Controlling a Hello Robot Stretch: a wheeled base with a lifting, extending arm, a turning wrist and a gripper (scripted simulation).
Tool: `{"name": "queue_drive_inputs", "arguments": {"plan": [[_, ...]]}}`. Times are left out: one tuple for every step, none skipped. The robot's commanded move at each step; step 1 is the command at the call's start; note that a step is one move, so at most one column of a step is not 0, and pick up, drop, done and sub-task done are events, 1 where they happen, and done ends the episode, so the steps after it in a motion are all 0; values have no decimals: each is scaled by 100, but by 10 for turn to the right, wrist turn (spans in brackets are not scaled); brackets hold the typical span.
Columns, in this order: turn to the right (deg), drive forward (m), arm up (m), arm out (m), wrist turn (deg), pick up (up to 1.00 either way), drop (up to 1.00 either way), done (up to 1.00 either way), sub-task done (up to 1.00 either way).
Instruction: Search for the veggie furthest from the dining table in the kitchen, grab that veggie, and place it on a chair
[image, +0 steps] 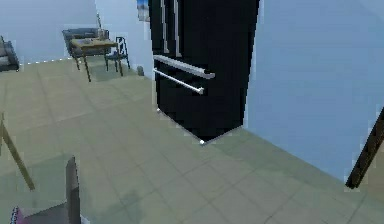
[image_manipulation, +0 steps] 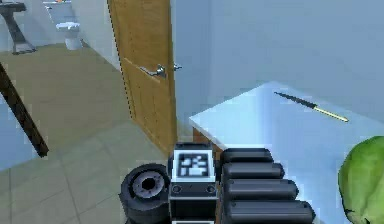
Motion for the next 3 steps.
{"name": "queue_drive_inputs", "arguments": {"plan": [[0, 60, 0, 0, 0, 0, 0, 0, 0], [-450, 0, 0, 0, 0, 0, 0, 0, 0], [-450, 0, 0, 0, 0, 0, 0, 0, 0]]}}
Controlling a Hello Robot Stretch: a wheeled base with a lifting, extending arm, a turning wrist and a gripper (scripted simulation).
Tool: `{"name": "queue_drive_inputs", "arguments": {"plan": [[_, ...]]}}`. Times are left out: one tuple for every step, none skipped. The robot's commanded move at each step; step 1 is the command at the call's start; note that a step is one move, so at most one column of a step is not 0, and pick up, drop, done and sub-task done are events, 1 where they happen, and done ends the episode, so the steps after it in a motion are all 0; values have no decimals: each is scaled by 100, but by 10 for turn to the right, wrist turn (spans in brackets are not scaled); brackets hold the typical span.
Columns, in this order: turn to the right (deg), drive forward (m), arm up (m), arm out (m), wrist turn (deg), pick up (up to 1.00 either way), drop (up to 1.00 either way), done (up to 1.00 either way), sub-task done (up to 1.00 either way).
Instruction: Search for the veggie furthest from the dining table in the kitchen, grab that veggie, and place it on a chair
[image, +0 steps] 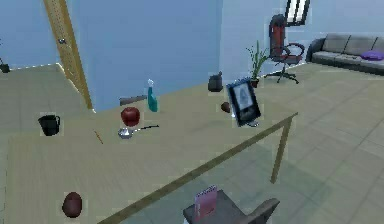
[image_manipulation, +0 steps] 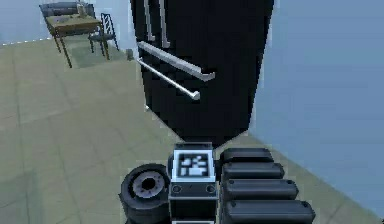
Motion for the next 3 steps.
{"name": "queue_drive_inputs", "arguments": {"plan": [[-180, 0, 0, 0, 0, 0, 0, 0, 0], [-30, 0, 0, 0, 0, 0, 0, 0, 0], [450, 0, 0, 0, 0, 0, 0, 0, 0]]}}
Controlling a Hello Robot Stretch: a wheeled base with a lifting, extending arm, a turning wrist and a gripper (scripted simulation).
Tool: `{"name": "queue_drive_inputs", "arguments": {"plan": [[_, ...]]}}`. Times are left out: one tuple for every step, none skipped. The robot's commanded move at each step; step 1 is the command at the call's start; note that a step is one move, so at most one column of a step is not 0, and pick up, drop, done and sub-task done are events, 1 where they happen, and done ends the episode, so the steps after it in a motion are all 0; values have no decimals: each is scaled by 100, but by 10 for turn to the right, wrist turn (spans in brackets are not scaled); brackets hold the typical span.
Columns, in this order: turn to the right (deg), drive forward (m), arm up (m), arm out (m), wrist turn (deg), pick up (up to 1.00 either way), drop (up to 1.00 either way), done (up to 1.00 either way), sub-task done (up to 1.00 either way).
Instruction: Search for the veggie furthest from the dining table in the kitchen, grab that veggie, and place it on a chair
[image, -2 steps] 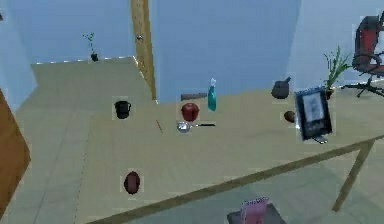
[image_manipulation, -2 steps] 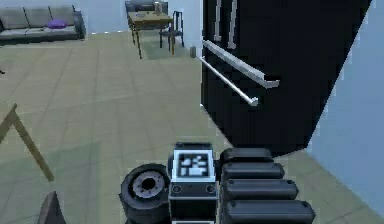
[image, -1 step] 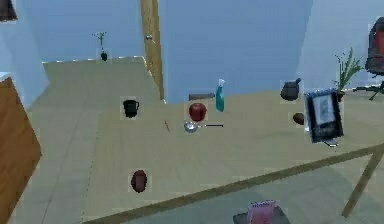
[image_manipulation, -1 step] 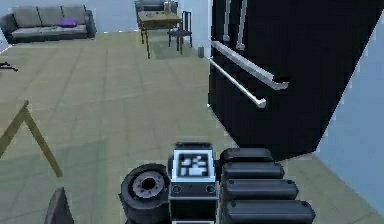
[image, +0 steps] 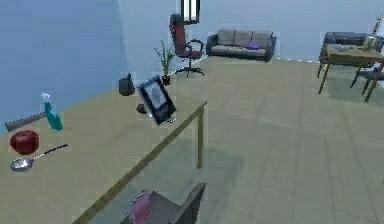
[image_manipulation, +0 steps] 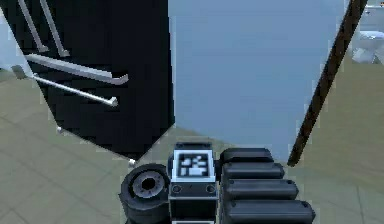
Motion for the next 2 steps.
{"name": "queue_drive_inputs", "arguments": {"plan": [[450, 0, 0, 0, 0, 0, 0, 0, 0], [180, 0, 0, 0, 0, 0, 0, 0, 0]]}}
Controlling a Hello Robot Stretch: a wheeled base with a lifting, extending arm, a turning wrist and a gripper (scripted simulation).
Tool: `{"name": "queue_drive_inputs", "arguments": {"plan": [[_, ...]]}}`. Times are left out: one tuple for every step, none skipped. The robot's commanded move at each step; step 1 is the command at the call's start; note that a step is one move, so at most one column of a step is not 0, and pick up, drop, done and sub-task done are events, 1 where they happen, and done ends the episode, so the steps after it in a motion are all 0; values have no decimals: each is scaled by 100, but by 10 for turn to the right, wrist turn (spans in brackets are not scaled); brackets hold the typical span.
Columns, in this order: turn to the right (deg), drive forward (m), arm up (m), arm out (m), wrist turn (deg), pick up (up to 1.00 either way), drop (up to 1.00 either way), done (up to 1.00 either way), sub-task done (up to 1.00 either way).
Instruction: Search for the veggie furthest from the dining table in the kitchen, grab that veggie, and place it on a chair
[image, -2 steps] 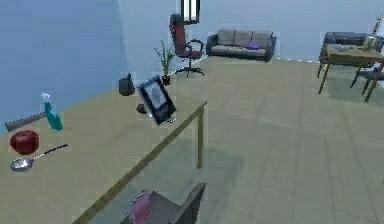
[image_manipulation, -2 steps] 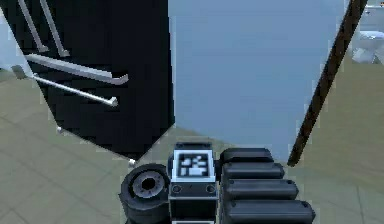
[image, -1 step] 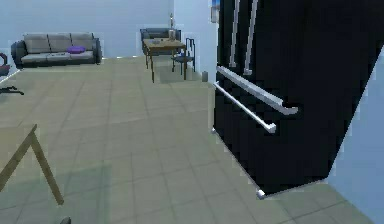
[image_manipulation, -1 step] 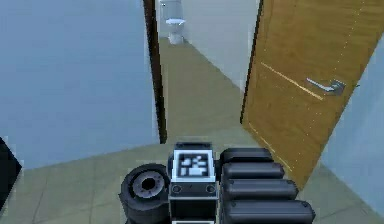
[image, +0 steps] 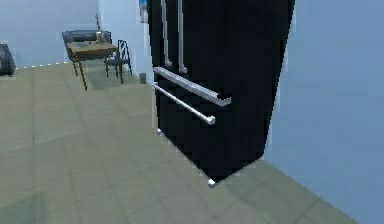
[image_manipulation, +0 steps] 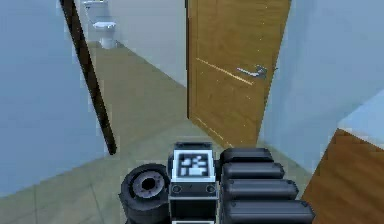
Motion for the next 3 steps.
{"name": "queue_drive_inputs", "arguments": {"plan": [[-450, 0, 0, 0, 0, 0, 0, 0, 0], [-450, 0, 0, 0, 0, 0, 0, 0, 0], [-120, 0, 0, 0, 0, 0, 0, 0, 0]]}}
